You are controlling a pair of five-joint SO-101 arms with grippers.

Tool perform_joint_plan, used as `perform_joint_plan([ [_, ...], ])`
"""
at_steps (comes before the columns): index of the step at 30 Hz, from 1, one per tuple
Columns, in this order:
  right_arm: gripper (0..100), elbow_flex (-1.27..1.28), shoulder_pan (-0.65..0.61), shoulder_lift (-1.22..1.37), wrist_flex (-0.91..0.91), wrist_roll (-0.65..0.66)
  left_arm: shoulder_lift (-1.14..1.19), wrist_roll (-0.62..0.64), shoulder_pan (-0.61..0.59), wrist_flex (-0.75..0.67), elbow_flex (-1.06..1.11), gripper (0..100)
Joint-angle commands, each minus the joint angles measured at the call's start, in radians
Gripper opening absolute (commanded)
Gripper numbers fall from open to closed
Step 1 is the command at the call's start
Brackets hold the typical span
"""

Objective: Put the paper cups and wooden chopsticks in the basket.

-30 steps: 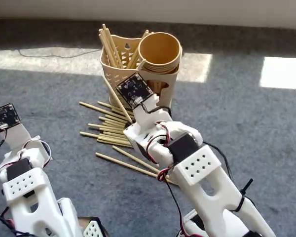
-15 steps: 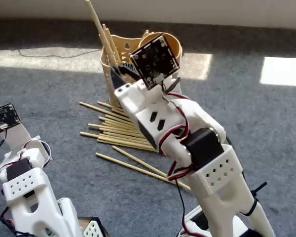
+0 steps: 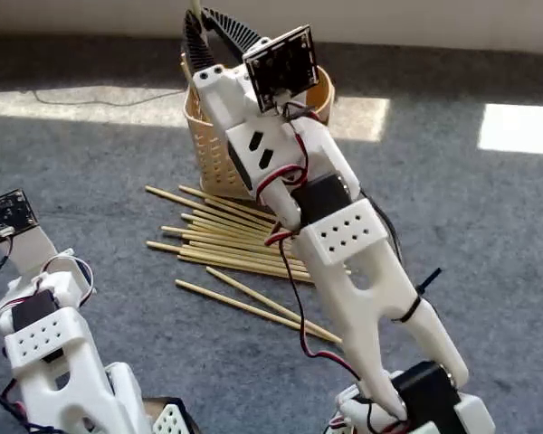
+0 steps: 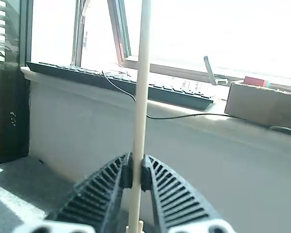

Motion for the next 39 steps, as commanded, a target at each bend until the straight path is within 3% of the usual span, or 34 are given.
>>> perform_joint_plan([
  [1,0.5,-0.050,0.028,0.050,-0.059,-0.003,-0.019,-0.009,-0.010,-0.017,-0.005,0],
  [14,1.4,0.062,0.024,0.110,-0.064,-0.003,-0.019,-0.009,-0.010,-0.017,-0.005,0],
  [18,9.9,0.111,0.024,0.071,-0.058,-0.003,-0.019,-0.009,-0.010,-0.017,-0.005,0],
  [24,10.4,0.168,0.022,-0.081,-0.042,-0.003,-0.019,-0.009,-0.010,-0.017,-0.005,0],
  [39,8.7,0.183,-0.007,-0.320,0.593,-0.003,-0.019,-0.009,-0.010,-0.017,-0.005,0],
])
